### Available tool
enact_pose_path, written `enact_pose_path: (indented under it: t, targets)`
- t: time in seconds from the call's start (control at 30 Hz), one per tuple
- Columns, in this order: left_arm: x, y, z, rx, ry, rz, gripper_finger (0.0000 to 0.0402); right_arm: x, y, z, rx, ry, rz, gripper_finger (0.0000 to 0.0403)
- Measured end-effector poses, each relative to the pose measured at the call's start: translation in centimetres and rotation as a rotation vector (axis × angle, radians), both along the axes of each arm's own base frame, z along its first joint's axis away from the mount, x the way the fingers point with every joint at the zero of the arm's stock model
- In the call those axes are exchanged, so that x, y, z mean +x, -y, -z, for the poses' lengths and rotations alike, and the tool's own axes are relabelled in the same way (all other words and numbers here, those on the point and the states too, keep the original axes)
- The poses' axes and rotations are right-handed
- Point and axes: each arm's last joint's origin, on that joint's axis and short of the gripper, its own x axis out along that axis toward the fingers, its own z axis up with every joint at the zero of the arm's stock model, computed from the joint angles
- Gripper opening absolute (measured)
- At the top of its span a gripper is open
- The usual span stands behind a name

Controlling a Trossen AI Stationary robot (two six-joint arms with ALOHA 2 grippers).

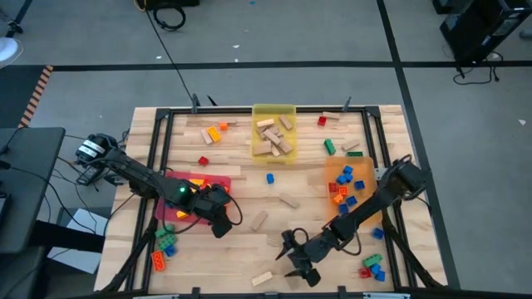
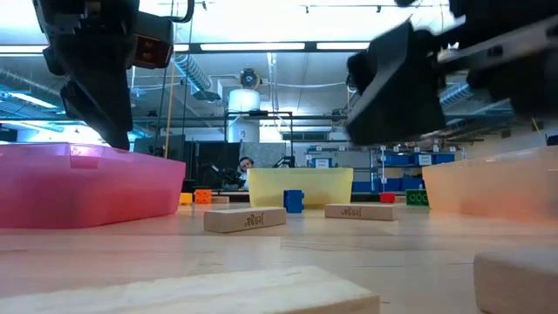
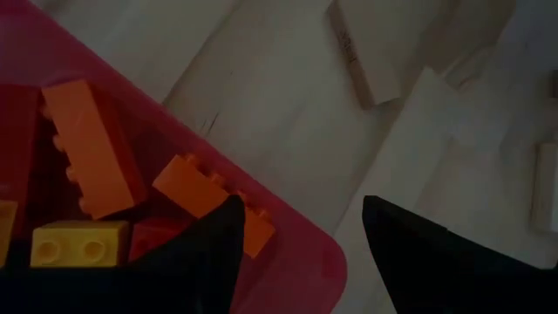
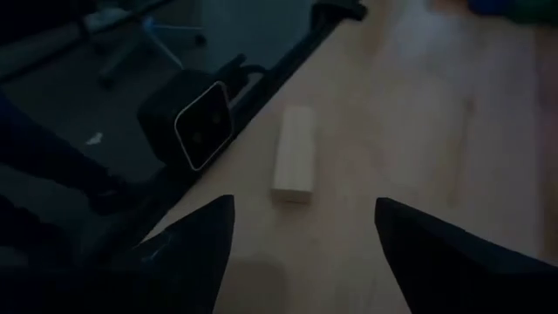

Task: Sort blocks by size
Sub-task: Put the wooden block into the yellow bin

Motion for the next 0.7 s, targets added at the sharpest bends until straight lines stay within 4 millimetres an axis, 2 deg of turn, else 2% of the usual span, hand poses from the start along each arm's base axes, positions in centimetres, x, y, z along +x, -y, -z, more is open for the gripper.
enact_pose_path:
  t: [0.27, 0.47, 0.7]
  targets:
    - [0.0, 0.0, 0.0, -0.001, 0.002, 0.000, 0.0241, 2.1, -1.8, 2.8, 0.033, 0.007, -0.074, 0.0276]
    - [0.2, 0.1, -0.1, -0.009, 0.019, 0.000, 0.0241, 4.1, -2.7, 3.8, 0.048, 0.013, -0.083, 0.0266]
    - [0.4, 0.2, -0.2, -0.020, 0.044, 0.000, 0.0241, 5.2, -2.5, 3.9, 0.063, 0.003, -0.074, 0.0246]
